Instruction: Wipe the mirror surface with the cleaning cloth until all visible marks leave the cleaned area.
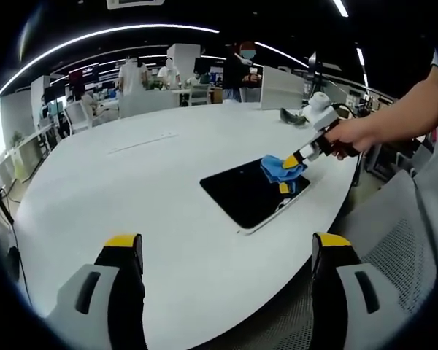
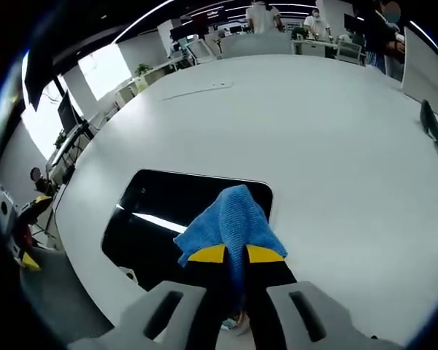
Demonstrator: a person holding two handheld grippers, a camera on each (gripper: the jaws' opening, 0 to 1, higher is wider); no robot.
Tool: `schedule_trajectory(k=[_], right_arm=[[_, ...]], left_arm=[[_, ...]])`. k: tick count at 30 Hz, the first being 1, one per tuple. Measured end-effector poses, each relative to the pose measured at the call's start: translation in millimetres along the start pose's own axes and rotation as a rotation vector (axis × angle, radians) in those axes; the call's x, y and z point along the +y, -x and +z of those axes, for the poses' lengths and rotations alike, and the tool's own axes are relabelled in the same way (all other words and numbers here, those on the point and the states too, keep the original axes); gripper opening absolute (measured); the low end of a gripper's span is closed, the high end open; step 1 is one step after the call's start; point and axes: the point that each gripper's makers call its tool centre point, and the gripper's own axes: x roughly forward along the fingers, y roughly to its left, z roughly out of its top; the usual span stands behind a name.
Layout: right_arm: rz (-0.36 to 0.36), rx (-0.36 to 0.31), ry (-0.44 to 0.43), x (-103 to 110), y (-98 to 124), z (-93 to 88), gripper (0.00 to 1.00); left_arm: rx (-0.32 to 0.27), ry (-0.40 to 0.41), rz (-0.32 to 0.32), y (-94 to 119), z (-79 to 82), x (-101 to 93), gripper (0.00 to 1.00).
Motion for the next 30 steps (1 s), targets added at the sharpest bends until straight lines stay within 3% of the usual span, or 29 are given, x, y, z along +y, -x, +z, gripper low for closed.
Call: schedule_trajectory(k=[10,30], right_arm=[[-0.040,0.010,-0.033,-13,3,-0.8,0.03],[-0.046,-0.014,-0.068,-8,7,-8.4,0.03]], left_arm=[[-0.001,-0.002,0.006,-1,0.2,1.5,0.95],[0.001,-0.001,0.011,-1,-0.4,2.7,0.95]])
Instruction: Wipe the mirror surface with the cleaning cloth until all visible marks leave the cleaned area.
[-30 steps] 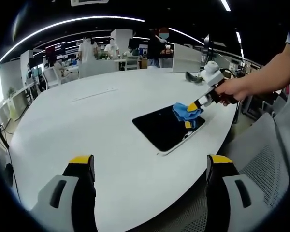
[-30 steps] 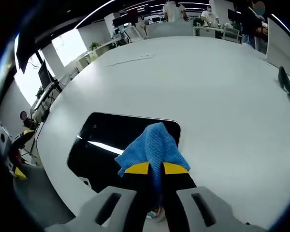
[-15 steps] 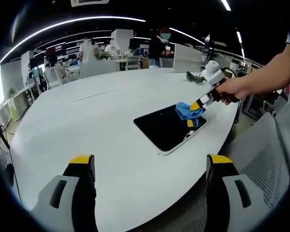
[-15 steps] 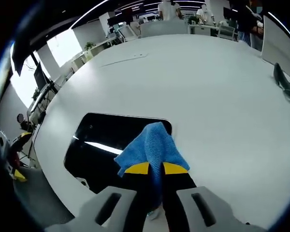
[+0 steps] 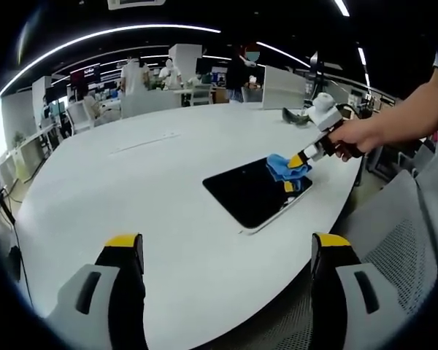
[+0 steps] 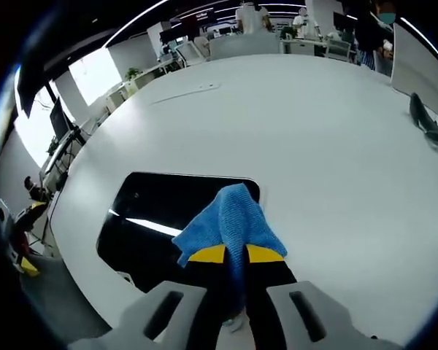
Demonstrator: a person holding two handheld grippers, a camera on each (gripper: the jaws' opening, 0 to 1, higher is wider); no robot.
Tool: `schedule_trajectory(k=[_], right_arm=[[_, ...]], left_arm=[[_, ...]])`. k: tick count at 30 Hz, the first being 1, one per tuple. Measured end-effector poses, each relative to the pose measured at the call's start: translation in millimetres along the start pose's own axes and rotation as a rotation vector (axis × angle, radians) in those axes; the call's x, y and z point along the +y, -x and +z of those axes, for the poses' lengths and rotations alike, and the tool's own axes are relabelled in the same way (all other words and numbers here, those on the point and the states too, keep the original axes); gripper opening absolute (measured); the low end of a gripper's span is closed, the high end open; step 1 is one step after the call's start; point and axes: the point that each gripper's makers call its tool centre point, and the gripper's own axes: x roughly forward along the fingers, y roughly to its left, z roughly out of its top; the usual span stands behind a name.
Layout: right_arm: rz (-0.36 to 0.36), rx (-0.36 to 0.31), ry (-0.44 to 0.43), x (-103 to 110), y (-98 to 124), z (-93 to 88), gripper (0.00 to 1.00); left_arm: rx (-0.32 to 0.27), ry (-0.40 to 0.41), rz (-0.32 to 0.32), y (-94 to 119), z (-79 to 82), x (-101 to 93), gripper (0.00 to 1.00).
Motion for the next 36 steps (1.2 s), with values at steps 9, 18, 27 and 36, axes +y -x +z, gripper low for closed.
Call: schedule_trajectory(k=[9,18,27,36], right_arm=[[-0.004,-0.015,-0.010,4,8,-13.5,0.04],[-0.005,-0.012,-0.076,10,18,-25.7,0.04],[-0.003,-0.012,-0.083,12,24,-33.9,0.04],[-0.004,-0.003,-0.125,12,29,-43.3,0.04]], left_arm=[[0.000,0.000,-0.007,1,-0.2,-1.5,0.95],[0.002,0.003,-0.006,2,-0.8,-0.9,0.95],[0.003,0.005,-0.004,2,-0.7,-0.2,0.95],[0.005,0.005,-0.005,1,-0.7,-0.4,0.95]])
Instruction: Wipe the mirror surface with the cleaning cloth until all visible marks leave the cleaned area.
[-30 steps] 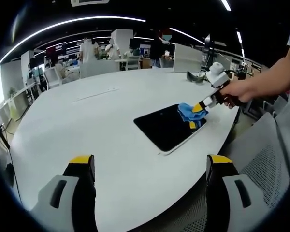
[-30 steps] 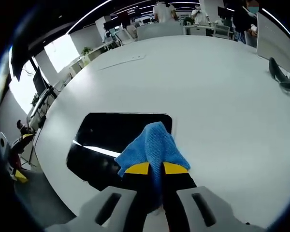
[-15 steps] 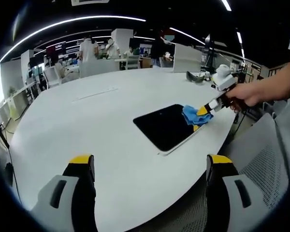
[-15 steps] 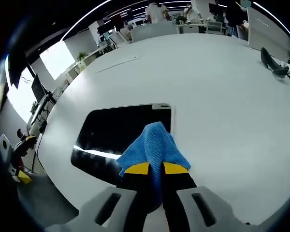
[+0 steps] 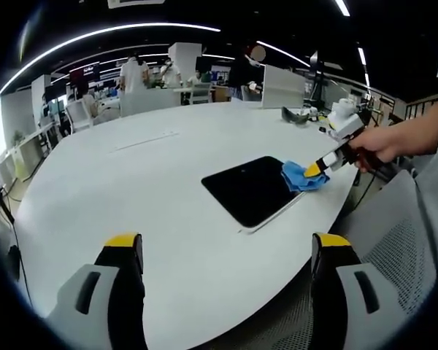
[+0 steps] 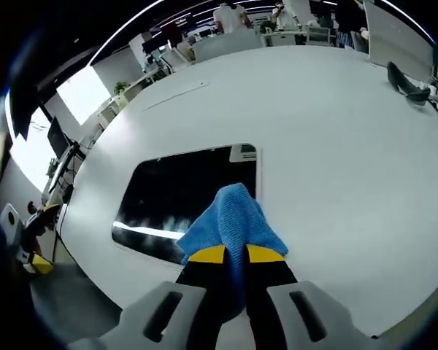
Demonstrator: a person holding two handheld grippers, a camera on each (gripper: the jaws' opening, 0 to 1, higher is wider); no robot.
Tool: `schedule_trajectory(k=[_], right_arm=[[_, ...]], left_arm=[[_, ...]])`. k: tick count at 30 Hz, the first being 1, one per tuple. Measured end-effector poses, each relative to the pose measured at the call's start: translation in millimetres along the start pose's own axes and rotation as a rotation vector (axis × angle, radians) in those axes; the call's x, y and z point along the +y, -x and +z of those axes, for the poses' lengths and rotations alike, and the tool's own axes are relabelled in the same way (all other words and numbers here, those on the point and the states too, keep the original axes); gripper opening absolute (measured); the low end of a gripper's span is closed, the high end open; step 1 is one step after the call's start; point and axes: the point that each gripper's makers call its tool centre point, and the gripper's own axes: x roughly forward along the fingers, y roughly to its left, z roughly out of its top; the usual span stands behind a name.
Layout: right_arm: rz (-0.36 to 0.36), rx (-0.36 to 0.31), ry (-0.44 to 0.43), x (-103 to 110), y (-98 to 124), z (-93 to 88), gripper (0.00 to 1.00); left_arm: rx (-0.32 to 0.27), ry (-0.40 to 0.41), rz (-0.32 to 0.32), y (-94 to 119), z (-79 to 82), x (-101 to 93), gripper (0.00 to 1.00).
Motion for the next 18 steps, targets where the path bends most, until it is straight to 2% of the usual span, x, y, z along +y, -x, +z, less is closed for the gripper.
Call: schedule_trajectory(k=[8,11,13,18], right_arm=[[-0.008,0.005,0.005,0.7,0.2,-0.3,0.04],[-0.013,0.008,-0.029,1.2,0.7,-0.5,0.03],[0.001,0.014,-0.085,5.4,1.8,-1.2,0.02],[-0.012,0.018,-0.061,6.9,-0.6,-1.6,0.02]], left_arm=[[0.005,0.000,0.000,-1.0,-1.0,0.0,0.95],[0.004,0.001,0.000,-1.1,-0.7,0.2,0.95],[0.003,-0.001,-0.001,-1.2,-0.6,-0.2,0.95],[-0.008,0.003,0.003,-1.0,1.6,0.8,0.96]])
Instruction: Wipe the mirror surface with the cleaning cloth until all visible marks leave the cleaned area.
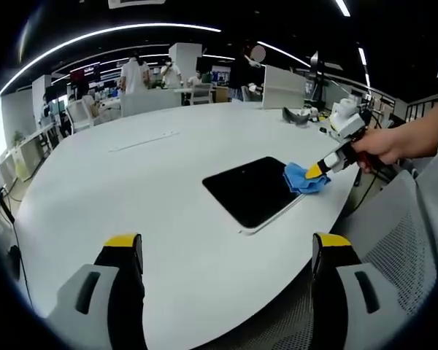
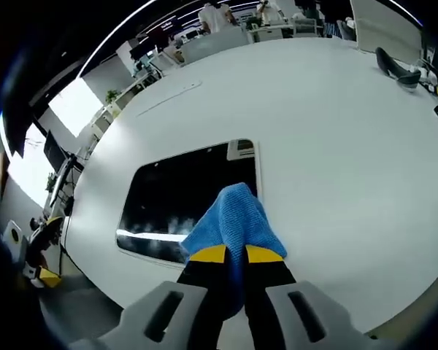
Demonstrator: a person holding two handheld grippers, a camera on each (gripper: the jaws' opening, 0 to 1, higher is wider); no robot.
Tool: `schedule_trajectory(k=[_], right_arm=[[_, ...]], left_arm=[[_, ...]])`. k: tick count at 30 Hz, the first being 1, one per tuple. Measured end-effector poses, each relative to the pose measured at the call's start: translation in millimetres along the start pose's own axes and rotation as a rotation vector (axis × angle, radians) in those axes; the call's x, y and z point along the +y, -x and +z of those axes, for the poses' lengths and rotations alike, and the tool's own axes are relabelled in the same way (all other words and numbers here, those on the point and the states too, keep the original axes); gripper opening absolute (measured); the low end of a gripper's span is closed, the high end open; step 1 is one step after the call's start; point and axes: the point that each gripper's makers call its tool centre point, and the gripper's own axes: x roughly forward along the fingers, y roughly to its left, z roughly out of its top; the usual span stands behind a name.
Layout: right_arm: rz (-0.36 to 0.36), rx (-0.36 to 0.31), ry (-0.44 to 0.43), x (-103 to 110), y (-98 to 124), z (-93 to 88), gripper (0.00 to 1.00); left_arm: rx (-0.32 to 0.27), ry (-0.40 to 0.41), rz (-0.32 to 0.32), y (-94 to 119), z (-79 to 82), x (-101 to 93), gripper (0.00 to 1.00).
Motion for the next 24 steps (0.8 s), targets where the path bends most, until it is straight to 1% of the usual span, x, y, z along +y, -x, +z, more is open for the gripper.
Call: schedule_trajectory(k=[10,24], right_arm=[[0.001,0.001,0.004,6,0,-0.6,0.02],[0.026,0.009,0.007,31,-7,-4.2,0.02]], left_arm=[[0.005,-0.001,-0.002,0,-1.4,-0.4,0.97],[0.007,0.000,-0.009,2,-2.2,-2.8,0.98]])
